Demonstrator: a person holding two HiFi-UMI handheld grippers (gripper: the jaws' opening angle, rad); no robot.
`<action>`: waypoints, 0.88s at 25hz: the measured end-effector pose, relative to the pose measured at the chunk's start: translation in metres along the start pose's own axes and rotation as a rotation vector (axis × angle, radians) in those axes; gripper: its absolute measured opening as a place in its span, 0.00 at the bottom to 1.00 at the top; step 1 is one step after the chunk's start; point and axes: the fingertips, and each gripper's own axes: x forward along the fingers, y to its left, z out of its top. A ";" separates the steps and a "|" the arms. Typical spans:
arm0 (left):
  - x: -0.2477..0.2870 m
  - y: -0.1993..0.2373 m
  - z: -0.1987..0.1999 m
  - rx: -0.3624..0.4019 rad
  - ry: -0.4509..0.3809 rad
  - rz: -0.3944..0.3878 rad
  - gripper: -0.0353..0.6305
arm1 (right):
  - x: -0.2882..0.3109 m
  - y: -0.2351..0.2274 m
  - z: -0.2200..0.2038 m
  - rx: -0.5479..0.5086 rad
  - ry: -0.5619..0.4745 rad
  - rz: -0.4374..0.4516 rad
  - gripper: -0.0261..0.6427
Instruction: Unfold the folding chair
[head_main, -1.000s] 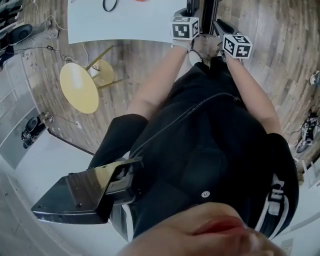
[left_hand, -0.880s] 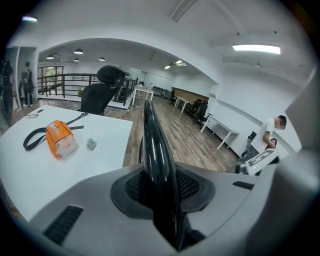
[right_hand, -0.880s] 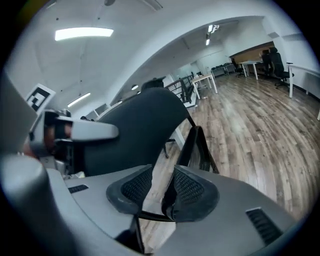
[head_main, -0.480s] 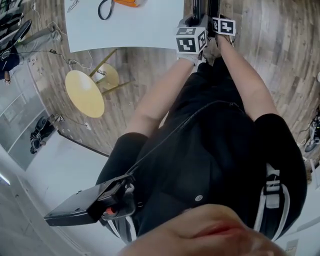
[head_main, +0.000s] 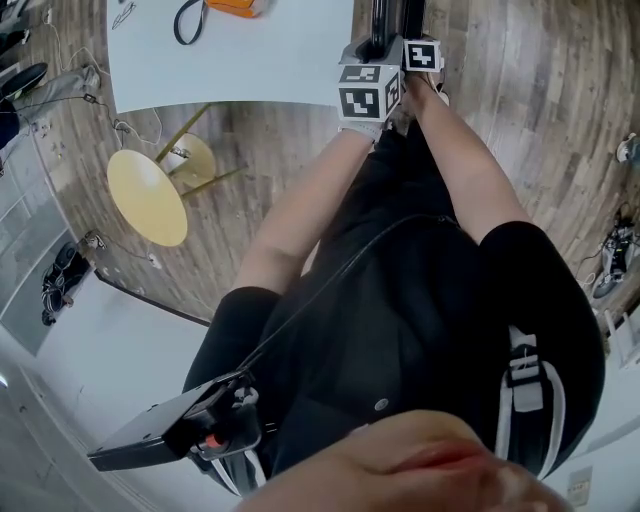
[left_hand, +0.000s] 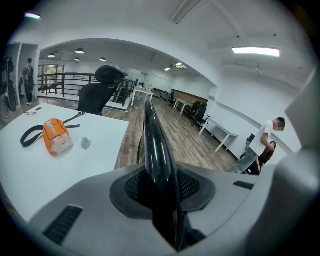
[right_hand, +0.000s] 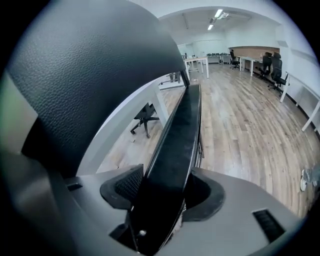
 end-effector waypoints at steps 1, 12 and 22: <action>0.000 0.002 0.000 0.005 0.001 0.001 0.19 | 0.000 -0.001 0.002 0.001 -0.011 -0.005 0.39; -0.009 0.039 -0.002 -0.028 -0.008 -0.030 0.17 | -0.014 -0.045 0.002 0.015 -0.055 -0.026 0.37; -0.005 0.069 -0.014 -0.100 0.018 -0.044 0.17 | -0.028 -0.099 -0.015 0.101 -0.057 0.089 0.37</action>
